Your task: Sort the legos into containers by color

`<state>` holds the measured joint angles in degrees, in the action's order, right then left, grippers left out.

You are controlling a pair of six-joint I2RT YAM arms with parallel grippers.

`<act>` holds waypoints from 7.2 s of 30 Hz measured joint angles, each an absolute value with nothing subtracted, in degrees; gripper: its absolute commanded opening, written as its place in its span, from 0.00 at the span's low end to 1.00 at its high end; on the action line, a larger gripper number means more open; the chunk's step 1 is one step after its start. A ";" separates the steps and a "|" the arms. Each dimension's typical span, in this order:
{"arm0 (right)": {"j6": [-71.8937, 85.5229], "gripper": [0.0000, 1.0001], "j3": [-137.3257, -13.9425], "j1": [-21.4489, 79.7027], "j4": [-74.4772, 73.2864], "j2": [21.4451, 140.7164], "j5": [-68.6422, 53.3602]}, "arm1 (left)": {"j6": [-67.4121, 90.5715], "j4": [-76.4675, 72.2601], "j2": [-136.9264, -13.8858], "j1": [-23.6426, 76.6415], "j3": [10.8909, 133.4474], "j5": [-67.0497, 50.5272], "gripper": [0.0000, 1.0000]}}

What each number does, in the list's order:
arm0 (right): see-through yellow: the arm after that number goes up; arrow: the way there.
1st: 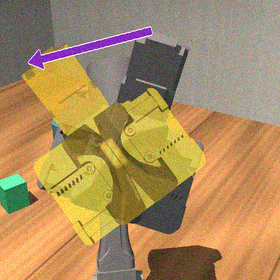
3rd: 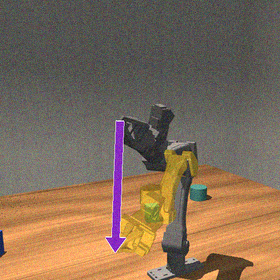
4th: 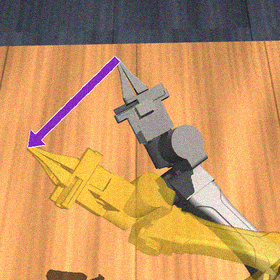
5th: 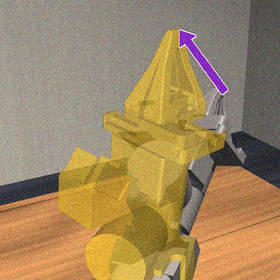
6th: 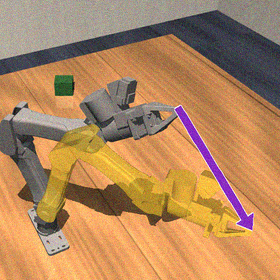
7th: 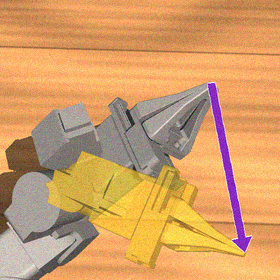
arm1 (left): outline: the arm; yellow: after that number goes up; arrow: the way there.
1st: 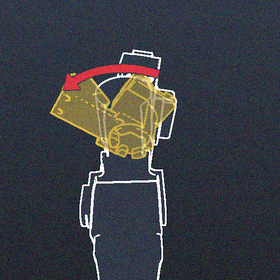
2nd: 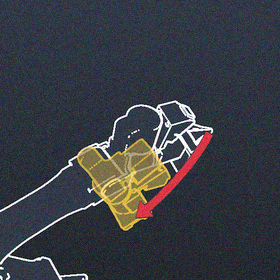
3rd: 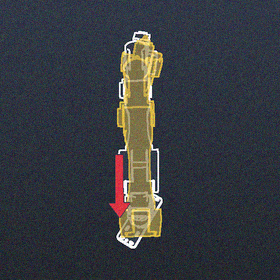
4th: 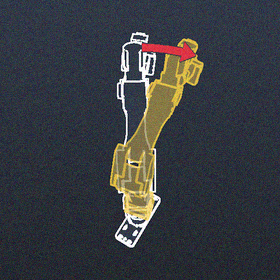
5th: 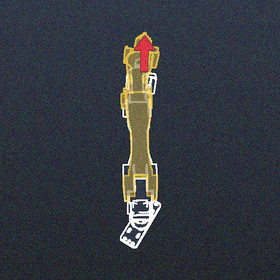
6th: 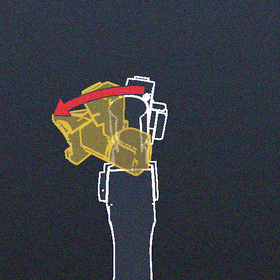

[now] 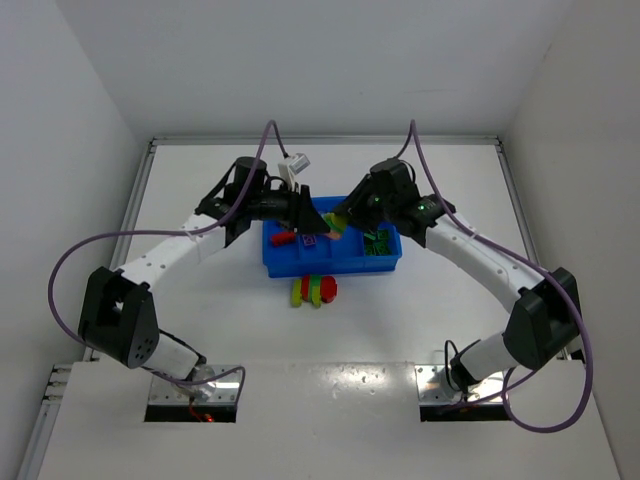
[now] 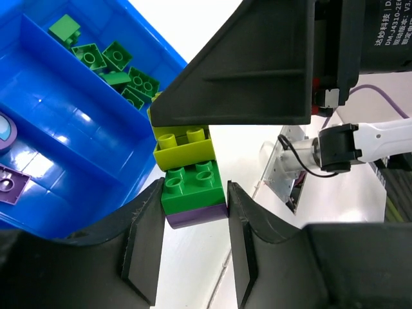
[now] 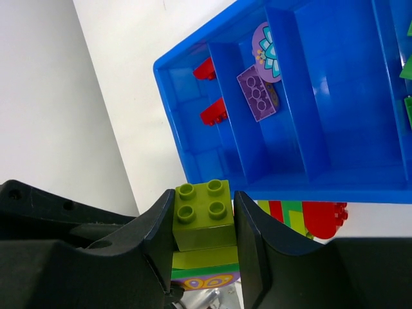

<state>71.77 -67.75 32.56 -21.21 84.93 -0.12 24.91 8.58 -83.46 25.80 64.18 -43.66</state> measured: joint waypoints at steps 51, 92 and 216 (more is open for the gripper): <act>-14.61 0.00 -42.02 39.09 -31.97 68.10 -13.13 | 22.50 10.90 -65.67 25.74 48.16 -42.17 0.00; -28.36 0.57 -70.17 31.09 -49.91 80.38 -58.74 | 11.75 13.96 -65.14 23.73 45.54 -63.35 0.04; -24.25 0.66 -59.05 14.87 -43.27 71.37 -27.77 | 8.95 15.88 -103.44 28.38 77.47 -13.52 0.62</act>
